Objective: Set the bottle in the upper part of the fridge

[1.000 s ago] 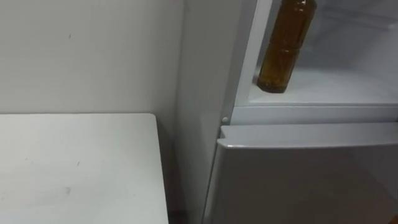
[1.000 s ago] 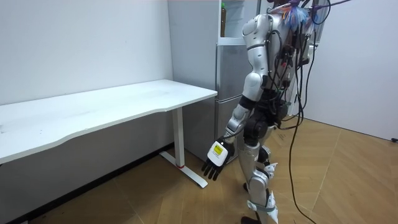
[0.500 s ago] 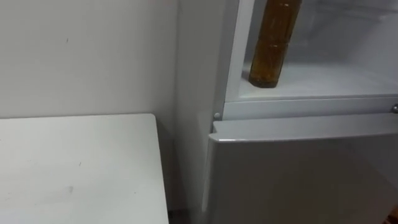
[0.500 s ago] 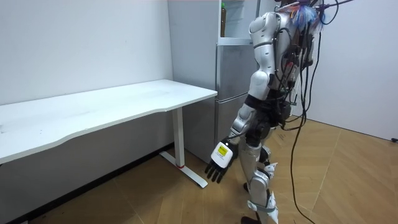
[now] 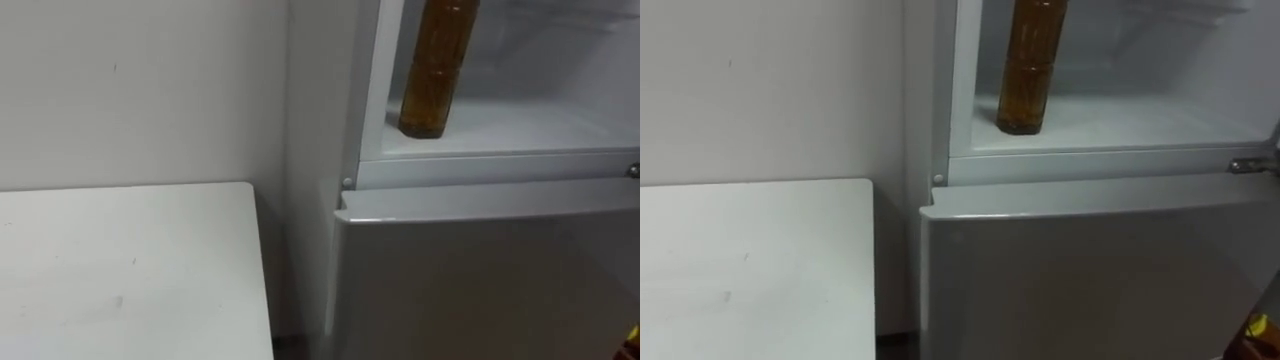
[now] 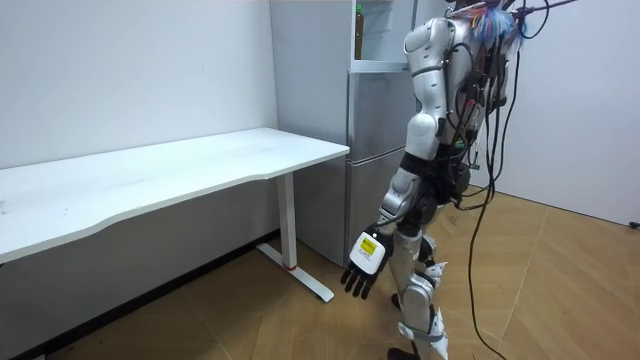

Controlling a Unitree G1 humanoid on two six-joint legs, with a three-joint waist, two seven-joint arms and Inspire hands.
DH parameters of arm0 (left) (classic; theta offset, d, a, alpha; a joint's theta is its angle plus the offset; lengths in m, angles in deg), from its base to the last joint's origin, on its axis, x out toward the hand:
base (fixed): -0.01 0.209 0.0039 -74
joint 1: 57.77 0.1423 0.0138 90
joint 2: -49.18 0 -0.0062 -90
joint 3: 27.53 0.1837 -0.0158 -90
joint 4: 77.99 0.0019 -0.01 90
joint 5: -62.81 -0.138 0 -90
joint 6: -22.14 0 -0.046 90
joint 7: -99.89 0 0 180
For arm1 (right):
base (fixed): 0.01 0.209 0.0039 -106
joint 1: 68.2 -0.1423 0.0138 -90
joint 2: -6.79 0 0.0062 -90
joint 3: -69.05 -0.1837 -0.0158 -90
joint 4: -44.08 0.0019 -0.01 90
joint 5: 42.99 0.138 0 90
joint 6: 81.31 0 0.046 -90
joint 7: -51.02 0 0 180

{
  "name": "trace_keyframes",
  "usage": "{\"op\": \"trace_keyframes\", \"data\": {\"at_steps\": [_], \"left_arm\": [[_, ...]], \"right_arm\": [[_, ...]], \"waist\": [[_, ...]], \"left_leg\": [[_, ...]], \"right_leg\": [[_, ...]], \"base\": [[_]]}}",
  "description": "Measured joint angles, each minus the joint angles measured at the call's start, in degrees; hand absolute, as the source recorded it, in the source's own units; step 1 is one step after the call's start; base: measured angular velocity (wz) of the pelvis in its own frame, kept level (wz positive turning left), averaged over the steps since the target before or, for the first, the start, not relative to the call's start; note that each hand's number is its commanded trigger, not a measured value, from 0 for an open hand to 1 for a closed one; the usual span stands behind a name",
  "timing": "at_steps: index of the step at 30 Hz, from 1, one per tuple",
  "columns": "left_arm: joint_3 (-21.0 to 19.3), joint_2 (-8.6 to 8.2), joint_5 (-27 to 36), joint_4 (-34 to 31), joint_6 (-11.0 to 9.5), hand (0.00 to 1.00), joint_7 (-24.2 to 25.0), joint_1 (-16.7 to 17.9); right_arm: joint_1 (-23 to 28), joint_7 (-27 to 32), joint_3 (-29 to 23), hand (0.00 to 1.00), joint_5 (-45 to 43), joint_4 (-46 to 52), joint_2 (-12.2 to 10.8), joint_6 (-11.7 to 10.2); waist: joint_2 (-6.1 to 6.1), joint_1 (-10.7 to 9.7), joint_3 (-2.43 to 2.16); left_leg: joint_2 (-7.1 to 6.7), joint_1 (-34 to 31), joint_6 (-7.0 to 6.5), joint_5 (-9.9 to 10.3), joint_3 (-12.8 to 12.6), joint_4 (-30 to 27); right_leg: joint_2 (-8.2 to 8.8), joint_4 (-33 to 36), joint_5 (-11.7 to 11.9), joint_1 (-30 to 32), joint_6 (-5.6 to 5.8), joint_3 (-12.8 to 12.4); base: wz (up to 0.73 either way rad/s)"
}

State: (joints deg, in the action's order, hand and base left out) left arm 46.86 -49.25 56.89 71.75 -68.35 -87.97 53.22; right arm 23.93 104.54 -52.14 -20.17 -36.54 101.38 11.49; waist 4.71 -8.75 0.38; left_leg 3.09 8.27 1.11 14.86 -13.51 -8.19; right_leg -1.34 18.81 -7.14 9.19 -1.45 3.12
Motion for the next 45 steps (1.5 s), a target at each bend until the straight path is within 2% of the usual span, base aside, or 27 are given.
{"op": "trace_keyframes", "data": {"at_steps": [4,8,15,18,19,20,21,22,24,26,29,38,45], "left_arm": [[-0.05,-0.17,0.04,0.08,-0.50,0.00,-0.37,-0.19],[-0.05,-0.39,0.23,1.03,-1.74,0.00,-0.46,-0.25],[0.04,-0.43,0.28,2.83,-2.64,0.00,-0.38,-0.04],[0.26,-0.33,0.33,2.93,-3.49,0.00,-0.48,-0.08],[0.35,-0.18,0.33,2.91,-3.85,0.00,-0.57,-0.09],[0.97,0.03,0.32,2.92,-3.87,0.00,-0.80,-0.10],[1.38,0.06,0.31,2.91,-3.88,0.00,-0.90,-0.13],[2.32,0.09,0.33,2.90,-3.92,0.00,-1.39,-0.18],[2.60,0.28,0.22,2.90,-3.99,0.00,-2.21,-0.17],[3.56,0.34,0.01,2.89,-3.81,0.00,-3.03,-0.19],[4.69,0.53,-0.16,2.77,-3.51,0.00,-3.38,-0.26],[6.02,1.04,-1.14,2.63,-1.84,0.00,-3.76,-1.39],[7.12,1.17,-1.10,2.40,-1.77,0.00,-3.66,-1.51]], "right_arm": [[0.00,-0.87,1.48,0.00,-2.71,2.18,0.00,3.22],[-0.01,-2.93,3.24,0.00,-2.77,4.35,0.00,4.88],[0.00,-8.88,3.95,0.00,-3.15,5.86,0.01,4.88],[-0.02,-11.25,3.99,0.00,-4.59,12.44,0.66,4.47],[-0.07,-12.28,4.00,0.00,-5.40,15.65,1.52,3.55],[-0.45,-13.54,3.97,0.00,-5.75,17.69,2.84,1.52],[-0.57,-14.11,3.86,0.00,-5.88,18.53,3.52,0.57],[-0.84,-15.55,3.58,0.00,-6.84,19.89,4.57,-1.46],[-1.06,-17.46,3.31,0.00,-7.80,21.90,4.67,-4.07],[-0.87,-20.27,3.35,0.00,-7.72,24.85,4.52,-7.08],[-0.90,-23.77,3.46,0.00,-7.69,25.57,4.47,-9.68],[-0.90,-29.42,5.32,0.00,-7.67,25.43,4.30,-10.06],[-0.94,-33.35,5.83,0.00,-7.32,25.16,4.30,-10.18]], "waist": [[0.00,-0.47,0.00],[0.06,-0.38,0.04],[0.29,-0.23,0.10],[0.62,-0.21,-0.08],[1.03,0.05,-0.38],[1.45,0.40,-0.66],[1.50,0.55,-0.73],[1.24,1.06,-0.68],[1.69,1.51,-0.70],[1.61,2.91,-0.65],[1.50,3.83,-0.65],[0.62,4.60,-0.26],[0.60,4.57,-0.30]], "left_leg": [[-0.06,0.09,0.01,-0.01,-0.32,-0.14],[-0.45,0.17,-0.03,-0.03,-0.46,-0.45],[-0.53,0.23,-0.04,-0.01,-0.53,-0.56],[-0.20,-0.33,0.06,0.03,-0.52,-0.55],[0.08,-0.50,0.32,0.07,-0.51,-0.71],[0.42,-0.53,0.56,0.09,-0.42,-0.85],[0.67,-0.51,0.65,0.12,-0.36,-0.97],[1.20,-0.41,0.88,0.26,-0.33,-1.25],[1.66,-0.19,1.03,0.28,-0.05,-1.27],[2.14,0.23,1.25,0.44,-0.05,-1.25],[2.20,0.28,1.19,0.49,0.53,-1.13],[2.20,0.30,1.08,0.55,1.15,-0.84],[2.16,0.41,1.07,0.55,1.11,-0.42]], "right_leg": [[-0.12,0.72,0.00,0.48,-0.12,-0.45],[-0.11,1.96,-0.42,1.30,-0.17,-1.43],[-0.26,2.06,-0.72,1.45,0.31,-1.82],[-0.59,1.85,-0.36,1.74,-0.05,-1.86],[-0.82,1.67,-0.04,1.72,-0.57,-1.75],[-1.10,1.14,0.44,1.38,-1.14,-1.58],[-1.29,0.56,0.73,1.01,-1.25,-1.46],[-1.72,-0.70,1.37,0.17,-1.44,-1.32],[-2.11,-2.05,1.90,-0.84,-1.60,-1.07],[-2.65,-3.46,2.65,-2.07,-1.62,-1.12],[-2.70,-4.40,3.09,-2.79,-1.47,-0.95],[-2.71,-5.26,3.09,-3.20,-1.21,-0.73],[-2.81,-5.26,3.04,-3.19,-1.17,-1.24]], "base": [[-0.05],[-0.13],[-0.04],[-0.02],[0.00],[0.00],[0.00],[0.05],[0.05],[0.00],[0.10],[0.03],[0.00]]}}
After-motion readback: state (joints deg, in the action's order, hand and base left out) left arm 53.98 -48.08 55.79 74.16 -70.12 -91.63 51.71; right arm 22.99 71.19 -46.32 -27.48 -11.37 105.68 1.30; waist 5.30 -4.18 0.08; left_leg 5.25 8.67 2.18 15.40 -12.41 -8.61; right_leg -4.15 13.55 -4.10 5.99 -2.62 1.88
